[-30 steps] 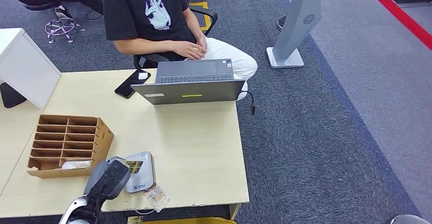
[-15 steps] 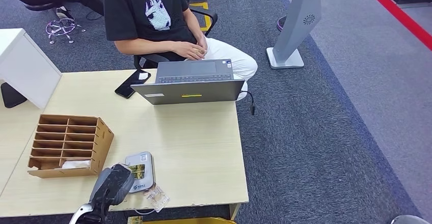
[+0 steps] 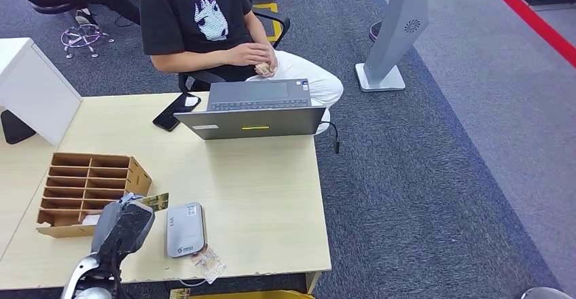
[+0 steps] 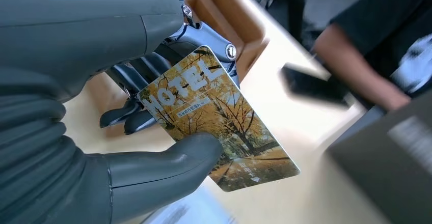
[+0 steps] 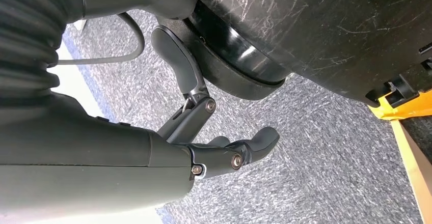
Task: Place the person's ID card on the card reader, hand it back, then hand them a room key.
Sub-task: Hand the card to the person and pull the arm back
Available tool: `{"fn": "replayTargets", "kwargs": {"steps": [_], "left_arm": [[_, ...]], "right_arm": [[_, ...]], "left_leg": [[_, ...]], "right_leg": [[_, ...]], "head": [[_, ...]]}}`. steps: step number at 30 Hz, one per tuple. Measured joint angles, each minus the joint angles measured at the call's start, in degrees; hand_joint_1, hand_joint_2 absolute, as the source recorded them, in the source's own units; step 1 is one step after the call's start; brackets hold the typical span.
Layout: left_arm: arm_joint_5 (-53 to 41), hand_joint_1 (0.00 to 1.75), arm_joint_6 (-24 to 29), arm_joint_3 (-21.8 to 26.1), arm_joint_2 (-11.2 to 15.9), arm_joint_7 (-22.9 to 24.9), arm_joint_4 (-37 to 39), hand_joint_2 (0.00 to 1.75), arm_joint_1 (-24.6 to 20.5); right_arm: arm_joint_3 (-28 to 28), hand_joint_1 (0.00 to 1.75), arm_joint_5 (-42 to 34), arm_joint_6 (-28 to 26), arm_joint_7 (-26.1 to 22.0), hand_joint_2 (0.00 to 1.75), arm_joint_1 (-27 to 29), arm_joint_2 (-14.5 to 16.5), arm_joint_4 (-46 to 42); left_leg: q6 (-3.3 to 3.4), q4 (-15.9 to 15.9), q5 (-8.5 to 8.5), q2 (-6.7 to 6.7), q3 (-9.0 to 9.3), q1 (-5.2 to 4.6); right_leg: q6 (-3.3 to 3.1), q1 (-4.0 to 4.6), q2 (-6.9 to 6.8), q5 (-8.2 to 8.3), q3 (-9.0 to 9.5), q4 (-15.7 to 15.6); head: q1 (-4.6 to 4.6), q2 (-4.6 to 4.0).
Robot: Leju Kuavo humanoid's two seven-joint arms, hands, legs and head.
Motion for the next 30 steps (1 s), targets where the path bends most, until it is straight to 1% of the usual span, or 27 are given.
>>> {"fn": "replayTargets", "kwargs": {"steps": [8,14,17,20,23,27,30], "left_arm": [[-0.62,1.75,0.48,4.00,2.83,-1.48,-7.60,1.75,-6.98],[-1.89,1.75,1.35,4.87,3.85,-1.68,-9.39,1.75,-8.79],[-4.57,1.75,2.05,5.07,5.21,-0.65,-9.38,1.75,-10.45],[-7.47,1.75,1.91,5.66,7.03,1.49,-8.52,1.75,-12.99],[-8.46,1.75,1.44,6.48,8.31,3.13,-5.68,1.75,-15.57],[-9.03,1.75,1.22,6.90,8.82,4.11,-1.35,1.75,-18.40],[-9.20,1.75,1.96,6.93,8.67,4.61,1.37,1.75,-19.51]], "right_arm": [[-0.80,0.00,1.30,0.16,0.34,1.75,0.56,0.02,-0.46],[-0.96,0.00,1.47,0.55,0.39,1.75,0.76,0.03,-0.63],[-1.30,0.00,2.03,0.83,0.48,1.75,0.89,0.11,-0.66],[-1.90,0.00,2.40,1.02,0.39,1.75,1.09,0.20,-0.72],[-2.37,0.00,2.41,1.07,0.25,1.75,1.21,0.28,-0.73],[-3.17,0.00,2.46,1.06,0.06,1.75,1.37,0.47,-0.70],[-3.68,0.00,2.58,1.01,-0.14,1.75,1.43,0.62,-0.65]], "left_leg": [[-0.01,0.00,0.01,0.00,-0.01,0.00],[-0.01,0.00,0.00,0.00,-0.02,-0.01],[-0.01,0.00,0.00,0.00,-0.02,-0.01],[-0.01,0.00,0.01,0.00,-0.02,0.00],[-0.06,0.00,0.04,0.00,-0.01,0.00],[-0.06,0.00,0.06,-0.06,-0.01,0.00],[-0.06,0.00,0.06,-0.02,0.00,-0.01]], "right_leg": [[-0.02,0.00,0.00,0.02,0.00,0.01],[-0.02,0.00,0.00,0.01,-0.02,0.01],[-0.02,0.00,-0.01,0.01,-0.03,0.01],[-0.02,0.00,0.00,0.02,-0.03,0.01],[-0.04,0.00,-0.01,0.03,-0.03,0.01],[-0.05,0.00,-0.03,0.04,-0.01,0.01],[-0.05,-0.01,0.00,0.05,-0.01,0.01]], "head": [[-0.01,-0.01],[0.00,-0.02],[-0.01,-0.01],[-0.01,-0.02],[-0.02,0.00],[0.00,-0.01],[-0.01,0.00]]}}
